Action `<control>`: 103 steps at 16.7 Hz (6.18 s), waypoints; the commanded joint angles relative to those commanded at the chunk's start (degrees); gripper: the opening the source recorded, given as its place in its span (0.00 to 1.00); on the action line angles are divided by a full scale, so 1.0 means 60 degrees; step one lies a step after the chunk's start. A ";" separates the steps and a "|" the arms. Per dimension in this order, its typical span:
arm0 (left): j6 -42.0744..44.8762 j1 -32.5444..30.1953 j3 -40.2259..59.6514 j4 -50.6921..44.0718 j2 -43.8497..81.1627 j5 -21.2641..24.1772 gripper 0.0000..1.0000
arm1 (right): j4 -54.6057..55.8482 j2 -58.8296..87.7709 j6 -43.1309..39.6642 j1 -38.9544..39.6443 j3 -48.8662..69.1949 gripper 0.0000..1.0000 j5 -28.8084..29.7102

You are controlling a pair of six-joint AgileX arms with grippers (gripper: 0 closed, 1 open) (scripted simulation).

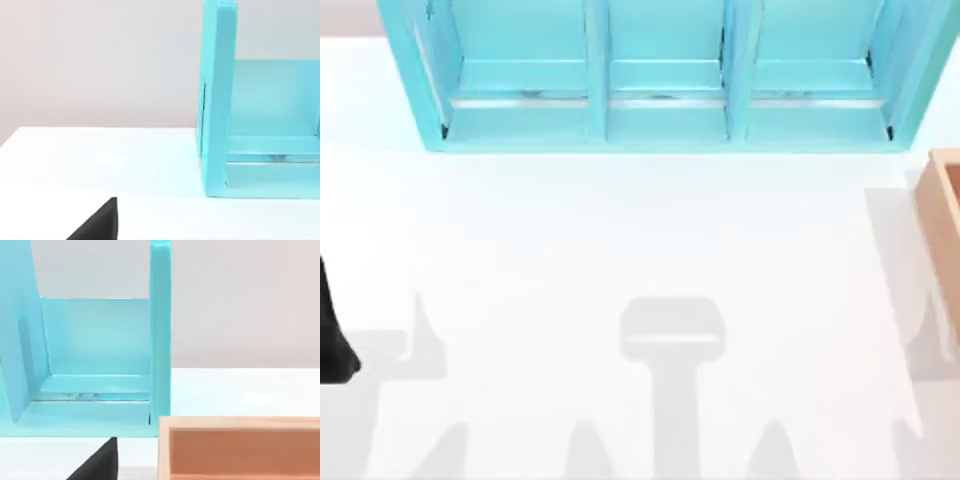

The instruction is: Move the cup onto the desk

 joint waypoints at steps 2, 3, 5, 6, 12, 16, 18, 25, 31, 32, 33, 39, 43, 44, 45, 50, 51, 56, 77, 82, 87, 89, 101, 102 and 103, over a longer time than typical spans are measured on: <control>0.0000 0.0000 0.0000 0.0000 0.0000 0.0000 1.00 | -0.0005 0.0005 -0.0002 -0.0002 0.0005 1.00 0.0000; 0.0000 0.0000 0.0000 0.0000 0.0000 0.0000 1.00 | -0.0104 0.0107 -0.0031 -0.0035 0.0105 1.00 0.0001; 0.0000 0.0000 0.0000 0.0000 0.0000 0.0000 1.00 | -0.0584 0.0616 -0.0176 -0.0191 0.0598 1.00 0.0004; 0.0000 0.0000 0.0000 0.0000 0.0000 0.0000 1.00 | -0.0946 0.1023 -0.0286 -0.0308 0.0977 1.00 0.0005; 0.0000 0.0000 0.0000 0.0000 0.0000 0.0000 1.00 | -0.4291 0.5307 -0.1301 -0.1372 0.4586 1.00 0.0008; 0.0000 0.0000 0.0000 0.0000 0.0000 0.0000 1.00 | -0.6994 0.8959 -0.2133 -0.2229 0.7513 1.00 0.0007; 0.0000 0.0000 0.0000 0.0000 0.0000 0.0000 1.00 | -0.8297 1.0738 -0.2532 -0.2638 0.8942 1.00 0.0005; 0.0000 0.0000 0.0000 0.0000 0.0000 0.0000 1.00 | -1.1639 1.5296 -0.3565 -0.3665 1.2598 1.00 -0.0015; 0.0000 0.0000 0.0000 0.0000 0.0000 0.0000 1.00 | -1.2154 1.5978 -0.3730 -0.3822 1.3143 1.00 -0.0024; 0.0000 0.0000 0.0000 0.0000 0.0000 0.0000 1.00 | -1.2154 1.5978 -0.3730 -0.3822 1.3143 1.00 -0.0024; 0.0000 0.0000 0.0000 0.0000 0.0000 0.0000 1.00 | -1.2129 1.5950 -0.3719 -0.3774 1.3115 1.00 -0.0021; 0.0000 0.0000 0.0000 0.0000 0.0000 0.0000 1.00 | -1.0542 1.6335 -0.3684 -0.3780 1.1896 1.00 -0.0023; 0.0000 0.0000 0.0000 0.0000 0.0000 0.0000 1.00 | -0.8739 1.6777 -0.3672 -0.3776 1.0609 1.00 -0.0022; 0.0000 0.0000 0.0000 0.0000 0.0000 0.0000 1.00 | -0.8521 1.6849 -0.3671 -0.3776 1.0415 1.00 -0.0022; 0.0000 0.0000 0.0000 0.0000 0.0000 0.0000 1.00 | -0.8402 1.6893 -0.3671 -0.3776 1.0310 1.00 -0.0021; 0.0000 0.0000 0.0000 0.0000 0.0000 0.0000 1.00 | -0.8380 1.6901 -0.3671 -0.3777 1.0293 0.92 -0.0021; 0.0000 0.0000 0.0000 0.0000 0.0000 0.0000 1.00 | -0.8380 1.6901 -0.3671 -0.3777 1.0293 0.85 -0.0021; 0.0000 0.0000 0.0000 0.0000 0.0000 0.0000 1.00 | -0.8380 1.6901 -0.3671 -0.3777 1.0293 0.47 -0.0021; 0.0000 0.0000 0.0000 0.0000 0.0000 0.0000 1.00 | -0.9998 1.6271 -0.2318 -0.2494 1.1225 0.00 -0.0018; 0.0000 0.0000 0.0000 0.0000 0.0000 0.0000 1.00 | -1.1963 1.5298 -0.0668 -0.0761 1.2242 0.00 -0.0012; 0.0000 0.0000 0.0000 0.0000 0.0000 0.0000 1.00 | -1.2081 1.5238 -0.0527 -0.0664 1.2303 0.00 -0.0029; 0.0000 0.0000 0.0000 0.0000 0.0000 0.0000 1.00 | -1.2059 1.5189 -0.0407 -0.0536 1.2281 0.00 -0.0015; 0.0000 0.0000 0.0000 0.0000 0.0000 0.0000 1.00 | -1.2079 1.4031 0.6977 0.7164 1.1218 0.00 0.0003; 0.0000 0.0000 0.0000 0.0000 0.0000 0.0000 1.00 | -1.2084 1.3906 0.7542 0.7734 1.1104 0.00 -0.0008; 0.0000 0.0000 0.0000 0.0000 0.0000 0.0000 1.00 | -1.2092 1.3792 0.8024 0.8214 1.1005 0.00 -0.0010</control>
